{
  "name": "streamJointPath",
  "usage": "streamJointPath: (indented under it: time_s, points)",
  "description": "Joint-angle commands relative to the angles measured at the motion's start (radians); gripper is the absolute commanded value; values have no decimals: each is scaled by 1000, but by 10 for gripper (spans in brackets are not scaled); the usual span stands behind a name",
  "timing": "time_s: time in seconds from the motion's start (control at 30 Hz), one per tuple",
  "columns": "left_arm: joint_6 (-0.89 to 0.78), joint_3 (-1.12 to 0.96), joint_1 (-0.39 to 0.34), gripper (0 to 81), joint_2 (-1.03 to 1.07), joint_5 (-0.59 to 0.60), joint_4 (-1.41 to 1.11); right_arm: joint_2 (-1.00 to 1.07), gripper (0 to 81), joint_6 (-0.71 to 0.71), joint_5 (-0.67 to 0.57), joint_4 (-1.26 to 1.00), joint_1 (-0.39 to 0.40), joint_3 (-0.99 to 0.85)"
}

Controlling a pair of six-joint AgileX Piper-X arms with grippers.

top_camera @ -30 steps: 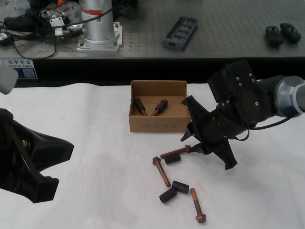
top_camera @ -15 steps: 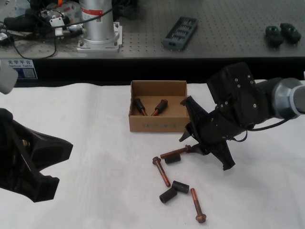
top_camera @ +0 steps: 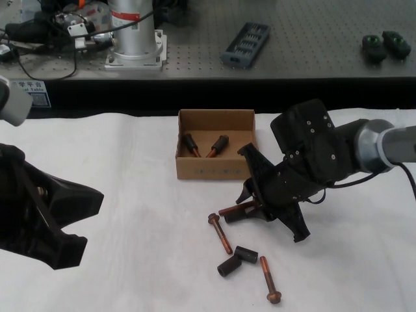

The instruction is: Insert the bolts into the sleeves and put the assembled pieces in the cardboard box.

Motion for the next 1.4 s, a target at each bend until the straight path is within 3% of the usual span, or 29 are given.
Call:
streamJointPath:
  time_s: [0.0,0.43,0.53,0.63,0.87,1.0,1.37]
  points:
    - [6,0,2,7,2,-12,-10,16,241,2,8,-1,2,-8]
    - [41,0,2,7,2,-12,-14,51,239,17,30,39,2,-14]
    - [52,0,2,7,2,-12,-31,51,178,14,37,46,2,-17]
    - [52,0,2,7,2,-12,-48,51,30,5,45,46,2,-17]
    - [52,0,2,7,2,-12,-56,51,27,-16,35,32,-1,-19]
    - [52,0,2,7,2,-12,-56,41,27,-109,-18,-27,-15,-18]
    - [52,0,2,7,2,-12,-56,-138,27,-412,-18,-8,-51,-18]
